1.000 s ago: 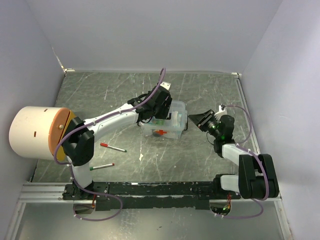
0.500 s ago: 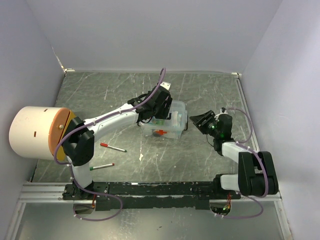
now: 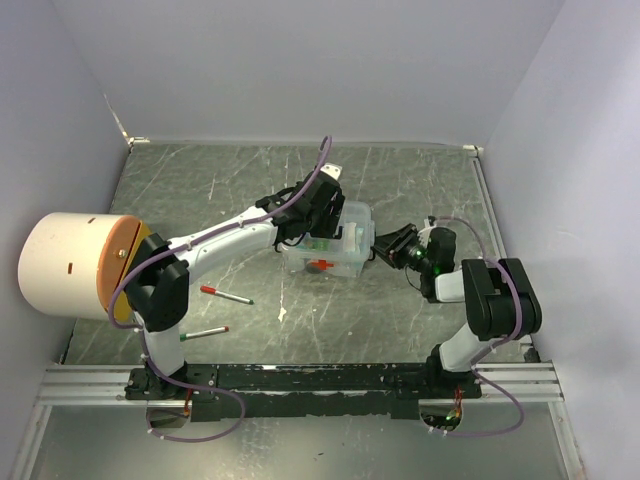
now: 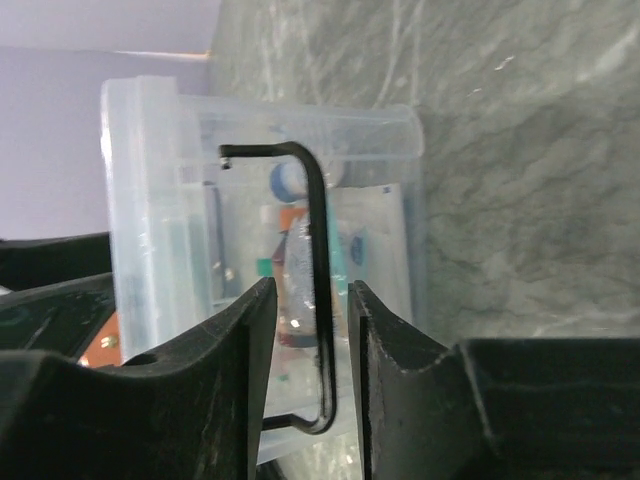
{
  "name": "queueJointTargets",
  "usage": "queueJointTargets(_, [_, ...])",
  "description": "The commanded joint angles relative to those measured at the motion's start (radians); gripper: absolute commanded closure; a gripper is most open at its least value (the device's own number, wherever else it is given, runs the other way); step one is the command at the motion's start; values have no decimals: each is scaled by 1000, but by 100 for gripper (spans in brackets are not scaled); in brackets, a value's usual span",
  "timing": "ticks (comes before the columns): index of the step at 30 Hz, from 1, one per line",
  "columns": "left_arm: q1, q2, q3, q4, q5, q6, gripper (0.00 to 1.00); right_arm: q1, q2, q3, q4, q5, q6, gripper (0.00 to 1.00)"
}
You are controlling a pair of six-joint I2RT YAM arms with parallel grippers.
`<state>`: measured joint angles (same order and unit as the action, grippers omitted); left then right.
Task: Organize the medicine kit
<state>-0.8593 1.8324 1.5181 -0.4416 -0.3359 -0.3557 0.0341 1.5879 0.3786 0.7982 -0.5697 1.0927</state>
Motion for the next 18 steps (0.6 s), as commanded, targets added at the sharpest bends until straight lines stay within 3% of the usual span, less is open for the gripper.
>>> queueJointTargets(1, [-7,39,11,-67,18,-7,25,4,34,-53,321,-67,171,67])
queueJointTargets(4, [-6,40,13,-70,11,-10,25,4,17,-122,437,-22,266,73])
queueJointTargets(18, [-7,39,12,-69,3,-8,26,2,-215,-91,133,62,196,76])
